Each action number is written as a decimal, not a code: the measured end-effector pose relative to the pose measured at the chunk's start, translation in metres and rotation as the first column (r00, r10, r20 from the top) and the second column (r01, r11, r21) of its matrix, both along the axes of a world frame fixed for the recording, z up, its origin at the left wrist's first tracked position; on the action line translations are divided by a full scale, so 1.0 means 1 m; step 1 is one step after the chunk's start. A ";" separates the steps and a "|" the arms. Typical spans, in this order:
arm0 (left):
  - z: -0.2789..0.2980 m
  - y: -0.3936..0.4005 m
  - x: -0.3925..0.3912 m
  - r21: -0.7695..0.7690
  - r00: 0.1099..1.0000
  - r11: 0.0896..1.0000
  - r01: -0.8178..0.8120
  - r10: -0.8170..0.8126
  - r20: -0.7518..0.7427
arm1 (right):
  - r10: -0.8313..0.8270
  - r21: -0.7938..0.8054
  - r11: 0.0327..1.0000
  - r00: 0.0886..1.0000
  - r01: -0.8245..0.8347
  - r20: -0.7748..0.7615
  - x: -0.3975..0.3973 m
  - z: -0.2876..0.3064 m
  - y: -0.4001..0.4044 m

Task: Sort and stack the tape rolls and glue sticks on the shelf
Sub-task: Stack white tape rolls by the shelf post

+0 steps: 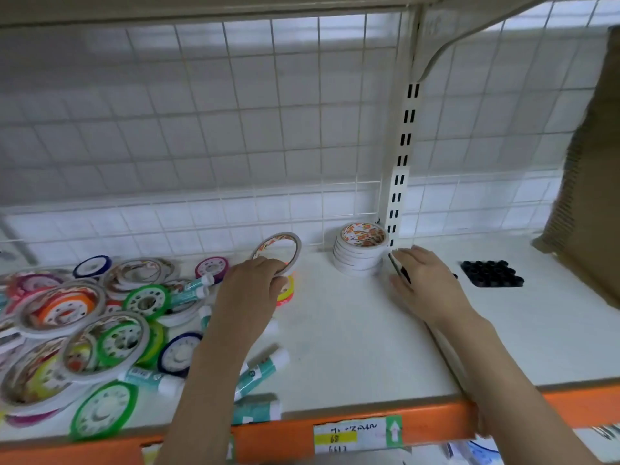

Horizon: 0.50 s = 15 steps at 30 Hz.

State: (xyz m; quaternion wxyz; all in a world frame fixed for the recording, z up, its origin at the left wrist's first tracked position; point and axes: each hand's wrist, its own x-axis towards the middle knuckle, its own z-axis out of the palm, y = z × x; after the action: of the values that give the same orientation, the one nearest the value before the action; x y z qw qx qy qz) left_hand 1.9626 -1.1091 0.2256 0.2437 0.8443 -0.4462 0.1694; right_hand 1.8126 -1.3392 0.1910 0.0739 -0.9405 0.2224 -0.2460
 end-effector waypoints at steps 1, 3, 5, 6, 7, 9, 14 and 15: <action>0.003 -0.007 -0.001 0.010 1.000 1.000 0.017 -0.017 0.020 | -0.035 0.023 0.999 0.999 0.036 -0.026 -0.008 -0.004 -0.001; 0.009 -0.023 -0.002 0.030 0.998 0.998 0.046 -0.048 0.046 | -0.086 0.046 0.995 0.995 0.089 -0.055 -0.022 -0.012 -0.002; 0.015 -0.041 -0.001 0.047 0.994 0.995 0.084 -0.087 0.070 | -0.109 0.074 0.990 0.987 0.118 -0.117 -0.030 -0.017 -0.001; 0.017 -0.051 0.000 0.073 0.991 0.992 0.099 -0.105 0.087 | -0.116 0.091 0.987 0.982 0.131 -0.146 -0.033 -0.018 -0.002; 0.021 -0.062 0.001 0.110 0.987 0.988 0.110 -0.122 0.106 | -0.121 0.107 0.984 0.978 0.141 -0.169 -0.034 -0.019 -0.002; 0.027 -0.083 0.004 0.172 0.979 0.975 0.143 -0.165 0.119 | -0.126 0.148 0.977 0.976 0.152 -0.176 -0.035 -0.020 -0.001; 0.035 -0.125 0.004 0.297 0.974 0.941 0.163 -0.201 0.100 | -0.137 0.186 0.969 0.979 0.163 -0.148 -0.034 -0.019 0.002; 0.035 -0.132 0.003 0.317 0.976 0.935 0.159 -0.196 0.089 | -0.136 0.196 0.967 0.979 0.164 -0.149 -0.035 -0.019 0.002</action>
State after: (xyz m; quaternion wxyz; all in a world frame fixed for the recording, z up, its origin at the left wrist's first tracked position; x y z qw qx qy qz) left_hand 1.9657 -1.2407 0.2603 0.0963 0.8164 -0.5555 0.1253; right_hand 1.7778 -1.3370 0.1725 0.1374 -0.9225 0.3222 -0.1623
